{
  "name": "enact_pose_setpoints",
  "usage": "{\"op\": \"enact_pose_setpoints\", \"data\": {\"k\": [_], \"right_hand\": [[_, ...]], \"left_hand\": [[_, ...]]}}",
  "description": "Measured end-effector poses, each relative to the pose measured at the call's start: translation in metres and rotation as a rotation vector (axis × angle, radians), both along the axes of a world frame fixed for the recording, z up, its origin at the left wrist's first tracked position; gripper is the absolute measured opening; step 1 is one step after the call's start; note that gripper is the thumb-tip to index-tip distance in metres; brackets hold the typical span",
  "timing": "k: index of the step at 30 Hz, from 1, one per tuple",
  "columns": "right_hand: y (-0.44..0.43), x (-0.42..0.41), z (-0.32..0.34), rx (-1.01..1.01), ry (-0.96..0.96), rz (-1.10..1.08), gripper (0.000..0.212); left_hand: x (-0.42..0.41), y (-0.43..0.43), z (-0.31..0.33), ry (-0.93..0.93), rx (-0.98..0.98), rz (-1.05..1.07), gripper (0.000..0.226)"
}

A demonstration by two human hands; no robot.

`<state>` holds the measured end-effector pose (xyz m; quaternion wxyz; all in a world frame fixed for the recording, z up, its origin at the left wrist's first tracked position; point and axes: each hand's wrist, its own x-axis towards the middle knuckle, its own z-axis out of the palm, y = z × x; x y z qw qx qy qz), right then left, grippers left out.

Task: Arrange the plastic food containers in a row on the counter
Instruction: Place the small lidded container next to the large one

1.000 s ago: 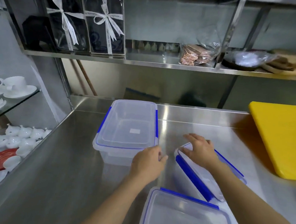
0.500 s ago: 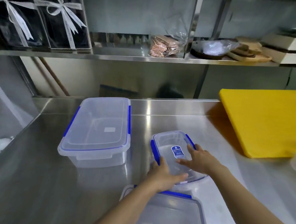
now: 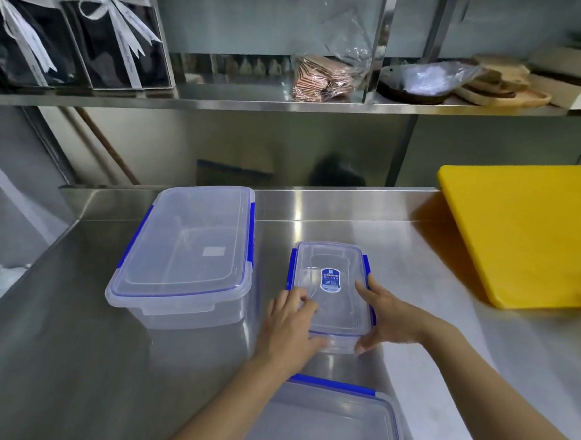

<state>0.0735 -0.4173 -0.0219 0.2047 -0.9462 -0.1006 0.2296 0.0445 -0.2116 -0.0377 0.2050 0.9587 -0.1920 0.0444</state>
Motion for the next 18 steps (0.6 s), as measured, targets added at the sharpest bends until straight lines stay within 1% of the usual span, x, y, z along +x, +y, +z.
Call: {"op": "enact_pose_setpoints", "data": {"k": [2, 3, 5, 8, 9, 11, 13, 15, 18], "right_hand": [[0.001, 0.005, -0.003, 0.046, -0.082, -0.043, 0.102], [0.001, 0.008, -0.005, 0.057, -0.119, -0.068, 0.094], [0.004, 0.015, -0.009, 0.072, -0.186, -0.109, 0.080], [0.009, 0.029, -0.016, 0.057, -0.283, -0.133, 0.062], [0.011, 0.034, -0.018, 0.045, -0.308, -0.141, 0.059], [0.016, 0.047, -0.021, 0.016, -0.349, -0.164, 0.057], [0.020, 0.062, -0.025, -0.037, -0.388, -0.168, 0.056], [0.024, 0.076, -0.031, -0.118, -0.376, -0.156, 0.058], [0.027, 0.091, -0.040, -0.237, -0.331, -0.141, 0.061]], "left_hand": [[0.002, 0.000, -0.001, -0.162, 0.031, -0.017, 0.032], [0.005, 0.000, -0.002, -0.218, 0.036, -0.007, 0.027], [0.010, -0.001, -0.005, -0.288, 0.029, 0.015, 0.029], [0.024, -0.003, -0.010, -0.318, 0.002, 0.053, 0.037], [0.030, -0.003, -0.012, -0.296, 0.001, 0.065, 0.041], [0.041, -0.003, -0.012, -0.144, 0.019, 0.057, 0.055], [0.055, 0.000, -0.019, -0.029, 0.112, 0.030, 0.072], [0.070, 0.002, -0.021, 0.077, 0.232, 0.042, 0.089], [0.088, 0.001, -0.021, 0.163, 0.319, 0.056, 0.102]]}}
